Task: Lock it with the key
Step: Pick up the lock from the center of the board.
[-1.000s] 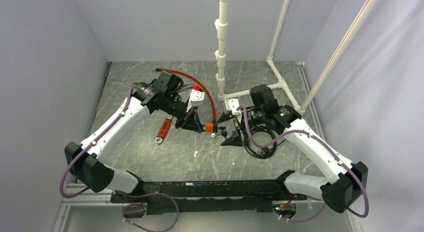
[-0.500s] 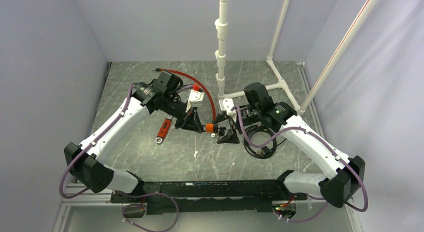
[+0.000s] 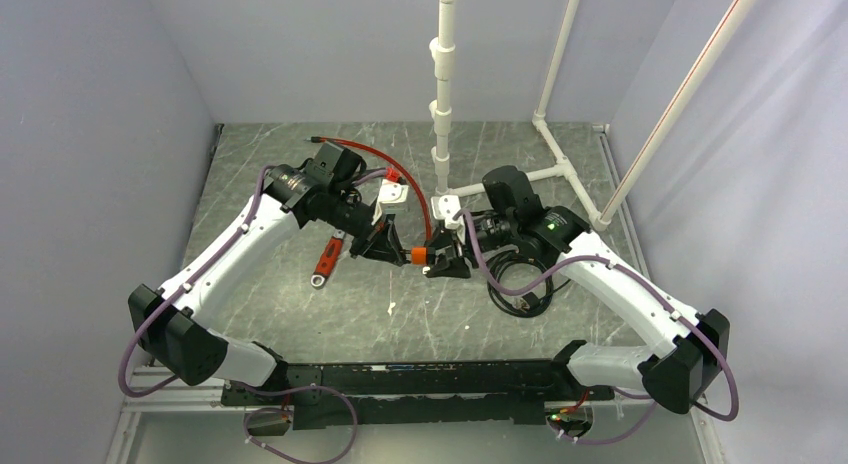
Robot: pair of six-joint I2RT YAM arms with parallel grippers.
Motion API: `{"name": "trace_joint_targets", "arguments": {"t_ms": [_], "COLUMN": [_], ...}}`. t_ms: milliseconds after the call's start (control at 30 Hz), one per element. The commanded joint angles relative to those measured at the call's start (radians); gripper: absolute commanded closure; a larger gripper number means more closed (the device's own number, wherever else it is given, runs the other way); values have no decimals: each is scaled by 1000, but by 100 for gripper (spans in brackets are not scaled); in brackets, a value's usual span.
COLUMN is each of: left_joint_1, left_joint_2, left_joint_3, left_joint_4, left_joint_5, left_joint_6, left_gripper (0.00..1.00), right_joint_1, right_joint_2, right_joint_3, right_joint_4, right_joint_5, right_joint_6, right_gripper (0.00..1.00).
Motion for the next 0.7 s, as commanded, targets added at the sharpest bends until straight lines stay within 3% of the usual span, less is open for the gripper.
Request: {"name": "trace_joint_targets", "arguments": {"t_ms": [0, 100, 200, 267, 433, 667], "left_joint_1": [-2, -3, 11, 52, 135, 139], "left_joint_2": [-9, -11, -27, -49, -145, -232], "left_joint_3": [32, 33, 24, 10, -51, -114], "left_joint_4": [1, 1, 34, 54, 127, 203], "left_joint_5": [38, 27, 1, 33, 55, 33], "left_joint_6": [19, 9, -63, -88, -127, -121], "left_gripper": [100, 100, 62, 45, 40, 41], "right_joint_1": [9, 9, 8, 4, -30, -33], "right_joint_2": [-10, -14, -19, -27, -75, -139], "right_joint_3": [10, 2, -9, -20, -67, -138], "right_joint_4": [70, 92, 131, 162, 284, 496], "right_joint_5": [22, 36, 47, 52, -1, -44], "right_joint_6": [33, 56, 99, 135, 268, 485], "right_gripper": [56, 73, 100, 100, 100, 100]}}
